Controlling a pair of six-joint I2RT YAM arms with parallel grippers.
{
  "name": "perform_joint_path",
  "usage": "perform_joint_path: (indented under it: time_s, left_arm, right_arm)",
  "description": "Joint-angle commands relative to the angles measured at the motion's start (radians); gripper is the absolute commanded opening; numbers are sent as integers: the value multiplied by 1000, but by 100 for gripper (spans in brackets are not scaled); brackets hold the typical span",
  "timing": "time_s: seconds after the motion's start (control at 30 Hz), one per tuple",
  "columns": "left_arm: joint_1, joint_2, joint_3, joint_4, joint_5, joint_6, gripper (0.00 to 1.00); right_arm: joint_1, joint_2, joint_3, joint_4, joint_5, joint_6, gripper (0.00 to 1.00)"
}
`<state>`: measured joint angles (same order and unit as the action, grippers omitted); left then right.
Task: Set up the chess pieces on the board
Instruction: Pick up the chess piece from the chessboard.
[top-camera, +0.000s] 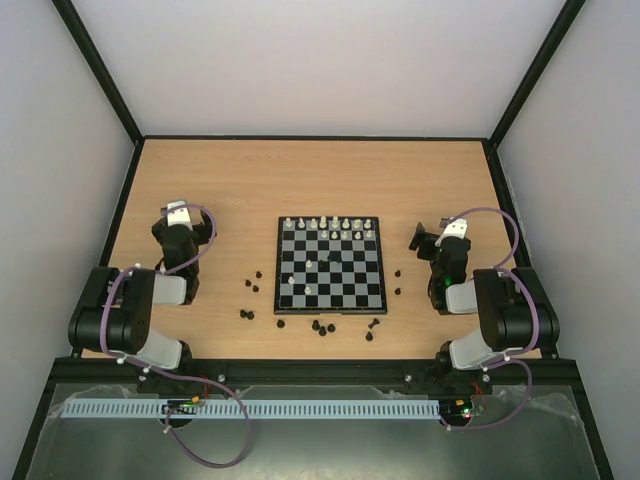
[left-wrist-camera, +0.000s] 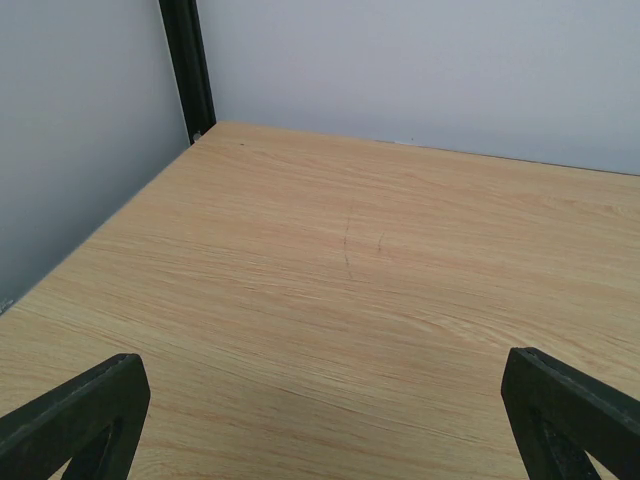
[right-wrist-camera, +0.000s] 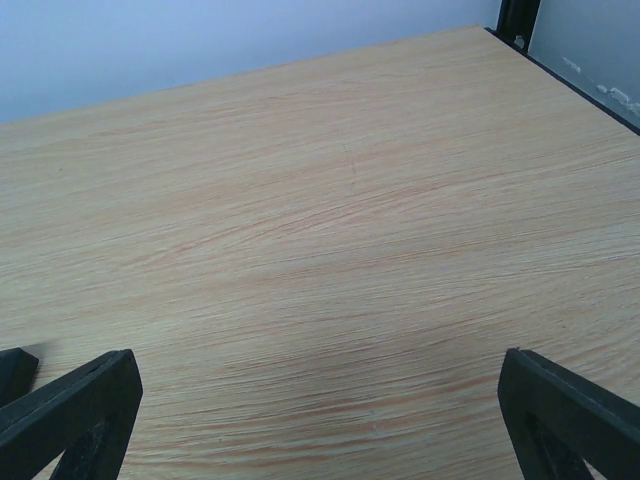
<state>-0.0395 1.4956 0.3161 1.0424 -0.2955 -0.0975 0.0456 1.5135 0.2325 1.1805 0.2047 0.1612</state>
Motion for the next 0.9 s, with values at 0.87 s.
perform_joint_path:
  time_s: [0.87]
  left_arm:
    - [-67, -360, 258, -672, -95, -227, 100]
  right_arm:
    - [88, -290, 196, -438, -12, 9, 99]
